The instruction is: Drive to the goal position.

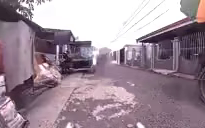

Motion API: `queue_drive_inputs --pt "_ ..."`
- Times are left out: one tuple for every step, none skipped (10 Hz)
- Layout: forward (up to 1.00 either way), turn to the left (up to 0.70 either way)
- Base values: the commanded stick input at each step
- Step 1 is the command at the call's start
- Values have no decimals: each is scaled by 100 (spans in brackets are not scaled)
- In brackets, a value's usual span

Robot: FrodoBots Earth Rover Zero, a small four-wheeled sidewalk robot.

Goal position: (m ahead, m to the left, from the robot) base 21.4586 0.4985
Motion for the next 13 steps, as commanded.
queue_drive_inputs --pt "70 -13" --pt "70 -13" --pt "70 -13" --pt "70 -13" --pt "70 -11" --pt "70 -5" --pt "70 -1" --pt "70 0" --pt "70 0" --pt "70 0" --pt "70 0" --pt "70 0" --pt "70 0"
